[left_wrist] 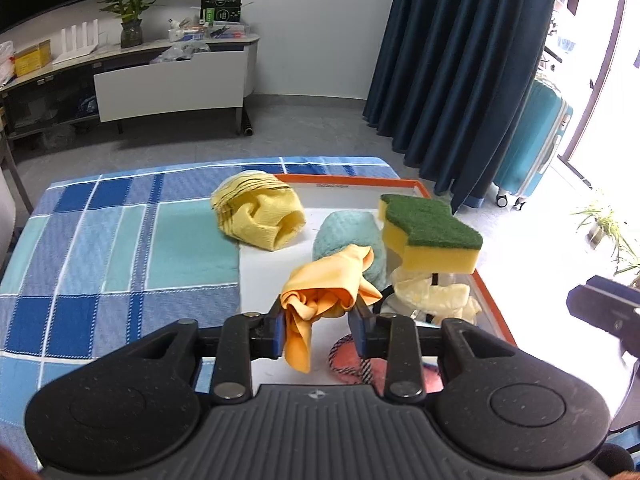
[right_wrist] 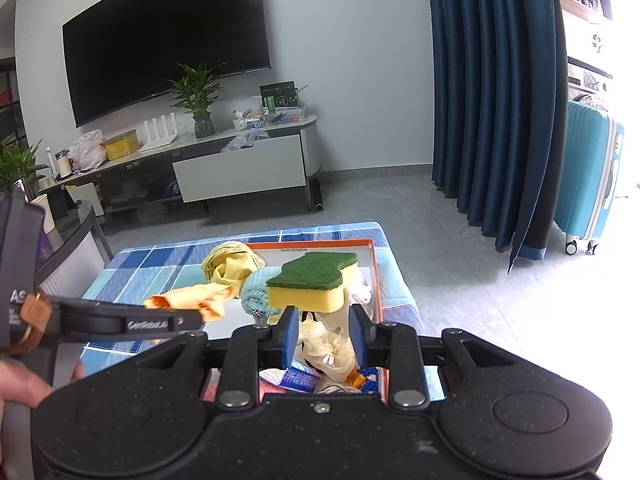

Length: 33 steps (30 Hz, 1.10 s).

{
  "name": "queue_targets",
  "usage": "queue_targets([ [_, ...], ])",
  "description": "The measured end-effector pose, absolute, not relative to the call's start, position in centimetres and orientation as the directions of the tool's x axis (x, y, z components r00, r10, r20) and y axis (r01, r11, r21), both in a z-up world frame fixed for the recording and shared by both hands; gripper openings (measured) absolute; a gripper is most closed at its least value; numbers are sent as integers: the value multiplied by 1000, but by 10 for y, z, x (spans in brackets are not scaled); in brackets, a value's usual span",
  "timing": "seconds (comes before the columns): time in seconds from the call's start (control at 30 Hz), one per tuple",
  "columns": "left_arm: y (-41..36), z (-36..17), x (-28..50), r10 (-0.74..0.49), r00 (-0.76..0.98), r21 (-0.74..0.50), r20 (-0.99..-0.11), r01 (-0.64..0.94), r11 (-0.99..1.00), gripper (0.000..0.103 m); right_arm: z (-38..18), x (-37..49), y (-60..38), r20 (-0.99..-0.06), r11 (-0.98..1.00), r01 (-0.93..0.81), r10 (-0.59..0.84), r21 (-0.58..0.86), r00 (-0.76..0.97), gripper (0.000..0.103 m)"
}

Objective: Organize soft objects
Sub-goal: 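Open both tools to drop the cable and orange cloth into the box, then withdraw both tools upward away from the filled box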

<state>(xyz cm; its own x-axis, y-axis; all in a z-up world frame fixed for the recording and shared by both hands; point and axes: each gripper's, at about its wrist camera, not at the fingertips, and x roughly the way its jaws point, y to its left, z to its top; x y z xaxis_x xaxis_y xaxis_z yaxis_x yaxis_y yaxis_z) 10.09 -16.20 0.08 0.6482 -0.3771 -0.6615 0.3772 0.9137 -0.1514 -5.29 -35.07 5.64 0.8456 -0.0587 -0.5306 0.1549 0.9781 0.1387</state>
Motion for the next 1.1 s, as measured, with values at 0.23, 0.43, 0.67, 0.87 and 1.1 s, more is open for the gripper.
queue_targets([
  [0.23,-162,0,105,-387,648,-173,-656,370,913,55,57,-53,-353,-526,978,148,-50,146,849,35],
  [0.43,-149,4,103,-353,660,-161,-663,335,928,57,58,-55,-352,-524,980,139,-44,144,851,34],
  [0.67,-141,12,78,-293,684,-111,-668,298,948,75,56,-59,-346,-535,985,125,-41,121,844,41],
  [0.87,-140,19,50,-262,704,-80,-660,280,957,90,54,-70,-340,-546,988,115,-40,104,837,56],
  [1.1,-138,18,17,-239,715,-68,-657,260,963,102,50,-89,-334,-557,991,109,-45,82,829,69],
])
